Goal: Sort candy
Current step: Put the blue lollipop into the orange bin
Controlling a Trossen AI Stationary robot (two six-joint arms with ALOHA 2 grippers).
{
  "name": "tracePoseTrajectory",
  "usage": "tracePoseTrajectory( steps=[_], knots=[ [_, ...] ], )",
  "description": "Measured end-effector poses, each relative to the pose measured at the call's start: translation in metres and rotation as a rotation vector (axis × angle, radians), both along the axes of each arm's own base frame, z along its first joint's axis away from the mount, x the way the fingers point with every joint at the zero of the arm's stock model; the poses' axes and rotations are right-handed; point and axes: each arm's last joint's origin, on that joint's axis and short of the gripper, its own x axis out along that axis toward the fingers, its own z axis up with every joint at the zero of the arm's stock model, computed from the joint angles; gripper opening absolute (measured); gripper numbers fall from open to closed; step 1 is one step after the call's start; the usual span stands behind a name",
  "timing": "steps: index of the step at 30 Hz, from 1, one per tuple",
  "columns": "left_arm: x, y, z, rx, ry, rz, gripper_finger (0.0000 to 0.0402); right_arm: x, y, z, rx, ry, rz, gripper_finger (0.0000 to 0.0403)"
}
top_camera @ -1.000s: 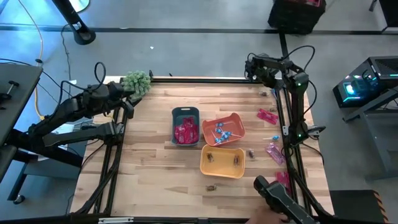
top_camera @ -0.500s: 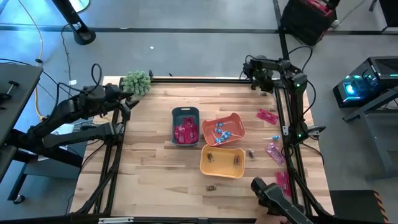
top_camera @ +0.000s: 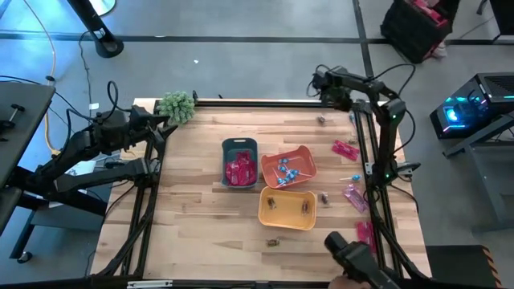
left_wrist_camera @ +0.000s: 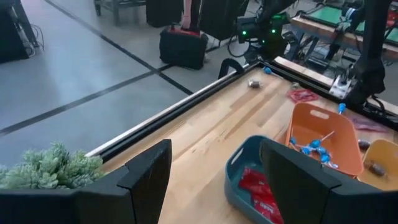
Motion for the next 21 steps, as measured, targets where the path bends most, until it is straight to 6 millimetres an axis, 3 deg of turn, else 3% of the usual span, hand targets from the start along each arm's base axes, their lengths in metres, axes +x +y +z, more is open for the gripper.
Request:
tracePoseTrajectory(
  steps=[4,9,13,21],
  knots=[
    [0.000,0.000,0.000,0.000,0.000,0.000,0.0239,-0.019,-0.015,-0.001,-0.104,-0.016,-0.150,0.0000],
    [0.000,0.000,0.000,-0.001,0.005,-0.001,0.0239,-0.037,-0.033,-0.005,-0.188,-0.051,-0.220,0.0000],
    [-0.001,0.000,-0.002,-0.008,0.022,0.000,0.0239,-0.048,-0.037,-0.014,-0.129,-0.032,-0.217,0.0000],
    [-0.001,0.000,-0.003,-0.013,0.028,0.001,0.0239,-0.045,-0.039,-0.041,0.017,-0.015,-0.129,0.0000]
  ],
)
